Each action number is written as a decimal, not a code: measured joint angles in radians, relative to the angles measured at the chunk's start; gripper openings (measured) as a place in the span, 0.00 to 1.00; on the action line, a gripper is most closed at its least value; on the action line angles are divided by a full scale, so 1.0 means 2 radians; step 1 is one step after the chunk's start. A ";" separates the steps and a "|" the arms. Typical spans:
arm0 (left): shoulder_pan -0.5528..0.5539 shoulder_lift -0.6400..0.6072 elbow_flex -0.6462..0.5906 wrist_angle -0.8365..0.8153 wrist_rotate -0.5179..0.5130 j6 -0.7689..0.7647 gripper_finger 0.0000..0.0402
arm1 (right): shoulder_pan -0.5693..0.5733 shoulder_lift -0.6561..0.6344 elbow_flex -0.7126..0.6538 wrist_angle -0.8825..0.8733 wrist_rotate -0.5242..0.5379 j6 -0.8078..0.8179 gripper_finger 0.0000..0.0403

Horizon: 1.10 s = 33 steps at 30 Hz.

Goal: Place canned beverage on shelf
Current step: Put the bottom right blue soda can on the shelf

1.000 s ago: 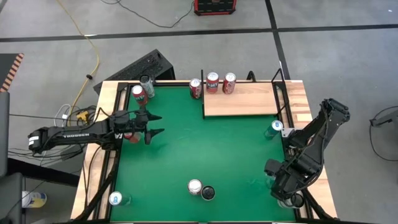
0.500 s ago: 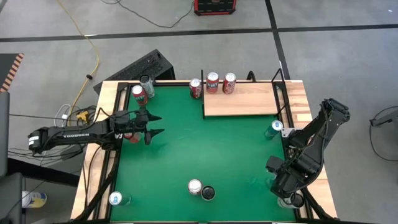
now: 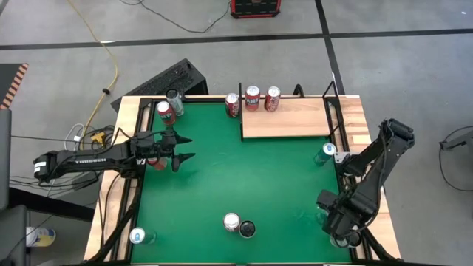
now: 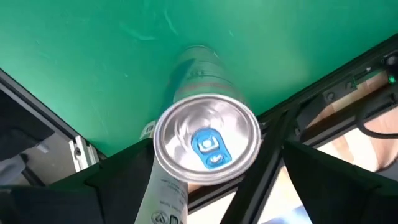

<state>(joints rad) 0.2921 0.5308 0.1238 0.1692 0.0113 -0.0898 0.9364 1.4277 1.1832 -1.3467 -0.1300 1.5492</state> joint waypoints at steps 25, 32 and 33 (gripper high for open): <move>0.000 0.000 0.000 -0.001 0.000 0.000 0.74 | -0.003 -0.001 -0.030 0.033 0.015 -0.020 0.64; 0.000 0.000 0.000 -0.001 0.000 0.000 0.74 | -0.058 -0.001 0.019 -0.003 0.026 -0.096 0.64; 0.000 0.000 0.000 -0.002 0.000 0.000 0.74 | -0.070 -0.001 0.026 -0.011 0.029 -0.112 0.64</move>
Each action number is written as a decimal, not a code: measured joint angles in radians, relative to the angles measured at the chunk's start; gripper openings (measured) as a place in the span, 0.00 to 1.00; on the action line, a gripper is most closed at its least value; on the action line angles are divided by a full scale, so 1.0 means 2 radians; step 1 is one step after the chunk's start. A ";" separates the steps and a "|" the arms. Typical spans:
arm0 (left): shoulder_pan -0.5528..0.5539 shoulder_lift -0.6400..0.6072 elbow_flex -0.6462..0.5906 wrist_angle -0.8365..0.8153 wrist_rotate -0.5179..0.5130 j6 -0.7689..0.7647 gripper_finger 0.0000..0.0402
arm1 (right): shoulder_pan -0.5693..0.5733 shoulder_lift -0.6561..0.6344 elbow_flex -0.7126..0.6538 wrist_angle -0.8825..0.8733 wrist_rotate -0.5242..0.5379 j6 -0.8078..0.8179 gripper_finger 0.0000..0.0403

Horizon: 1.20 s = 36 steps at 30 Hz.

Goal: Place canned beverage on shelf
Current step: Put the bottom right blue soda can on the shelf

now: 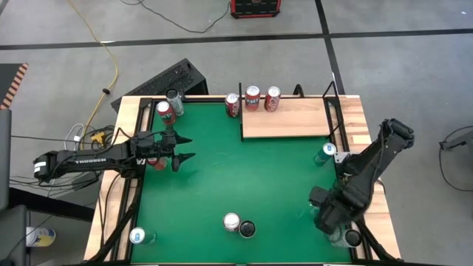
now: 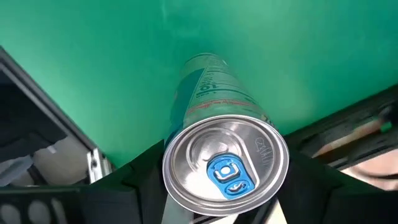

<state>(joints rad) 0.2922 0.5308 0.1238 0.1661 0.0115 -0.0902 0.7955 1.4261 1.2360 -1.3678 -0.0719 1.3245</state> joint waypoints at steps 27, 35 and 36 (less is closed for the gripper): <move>0.000 0.000 0.000 0.000 0.000 0.000 0.74 | -0.481 0.001 0.112 -0.086 0.090 -0.541 0.64; 0.000 0.000 0.000 0.000 0.000 0.000 0.74 | -0.605 0.001 0.112 -0.053 0.119 -0.656 0.64; 0.000 0.000 0.000 0.000 0.000 0.000 0.74 | -0.619 0.001 0.112 -0.053 0.126 -0.668 0.64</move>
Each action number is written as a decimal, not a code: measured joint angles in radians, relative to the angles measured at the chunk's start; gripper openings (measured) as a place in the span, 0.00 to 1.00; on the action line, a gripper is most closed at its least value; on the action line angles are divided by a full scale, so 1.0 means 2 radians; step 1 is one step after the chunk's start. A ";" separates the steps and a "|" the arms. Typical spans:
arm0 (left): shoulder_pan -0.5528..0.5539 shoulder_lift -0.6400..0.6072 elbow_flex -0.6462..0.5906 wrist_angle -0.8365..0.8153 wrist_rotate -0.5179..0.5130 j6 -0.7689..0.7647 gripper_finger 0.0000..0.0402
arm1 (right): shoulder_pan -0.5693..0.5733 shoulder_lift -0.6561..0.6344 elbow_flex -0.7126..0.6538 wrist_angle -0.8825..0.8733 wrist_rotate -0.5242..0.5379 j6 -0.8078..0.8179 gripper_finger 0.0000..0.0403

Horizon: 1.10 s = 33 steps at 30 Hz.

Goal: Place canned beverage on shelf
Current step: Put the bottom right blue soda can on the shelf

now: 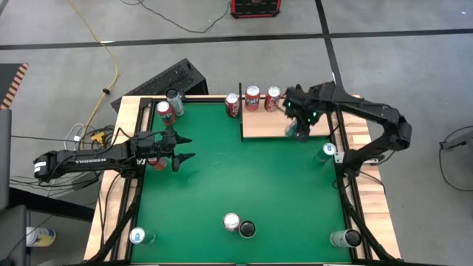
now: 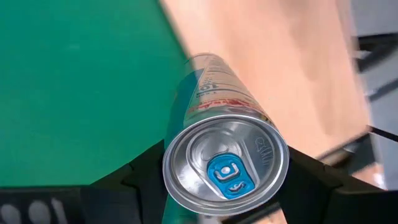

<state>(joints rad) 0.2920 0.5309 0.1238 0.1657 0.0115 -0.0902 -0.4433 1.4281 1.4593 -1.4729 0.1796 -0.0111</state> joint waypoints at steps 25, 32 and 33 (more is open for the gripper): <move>0.000 0.000 0.000 -0.002 0.000 0.000 0.74 | -0.107 0.103 0.035 -0.009 0.001 -0.140 0.64; 0.000 0.000 0.000 -0.001 0.000 0.000 0.74 | -0.106 0.106 0.049 0.002 -0.002 -0.139 0.78; 0.000 0.000 0.000 -0.002 0.000 0.000 0.74 | -0.106 0.106 0.049 0.004 -0.002 -0.139 0.81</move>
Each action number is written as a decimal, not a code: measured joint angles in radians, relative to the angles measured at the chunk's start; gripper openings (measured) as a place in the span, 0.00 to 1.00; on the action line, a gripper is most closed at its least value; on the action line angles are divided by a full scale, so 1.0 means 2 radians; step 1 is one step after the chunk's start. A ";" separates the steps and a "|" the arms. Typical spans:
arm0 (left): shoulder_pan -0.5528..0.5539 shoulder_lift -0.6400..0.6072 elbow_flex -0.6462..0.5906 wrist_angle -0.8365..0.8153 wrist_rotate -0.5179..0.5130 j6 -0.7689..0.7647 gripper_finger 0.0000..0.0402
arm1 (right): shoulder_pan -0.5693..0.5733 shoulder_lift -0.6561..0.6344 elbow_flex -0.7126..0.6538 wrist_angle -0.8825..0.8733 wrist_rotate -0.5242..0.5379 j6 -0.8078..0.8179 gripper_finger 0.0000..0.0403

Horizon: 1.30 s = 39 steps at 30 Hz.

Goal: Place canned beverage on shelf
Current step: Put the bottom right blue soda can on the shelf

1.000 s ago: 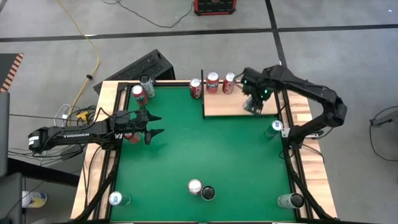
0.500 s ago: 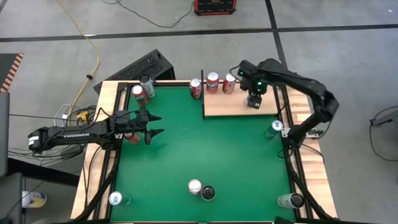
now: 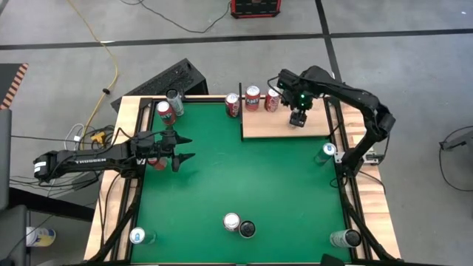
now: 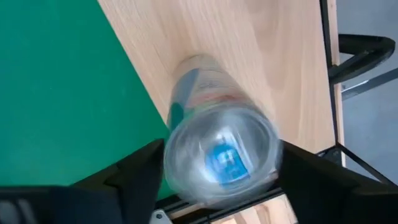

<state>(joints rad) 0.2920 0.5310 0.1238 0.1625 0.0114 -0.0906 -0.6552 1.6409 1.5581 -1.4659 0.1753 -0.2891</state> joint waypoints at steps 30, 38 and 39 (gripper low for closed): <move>0.000 0.000 0.000 0.000 0.000 0.000 0.74 | 0.031 -0.238 -0.113 0.095 -0.051 0.095 0.74; 0.000 0.000 0.000 0.000 0.000 0.000 0.74 | 0.031 -0.286 -0.218 0.159 -0.088 0.114 0.49; 0.000 0.000 0.000 0.000 0.000 0.000 0.74 | 0.028 -0.283 -0.226 0.162 -0.088 0.107 0.43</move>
<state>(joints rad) 0.2920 0.5308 0.1238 0.1627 0.0113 -0.0906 -0.5998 1.0758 1.1056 -1.1424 -0.0013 -0.0758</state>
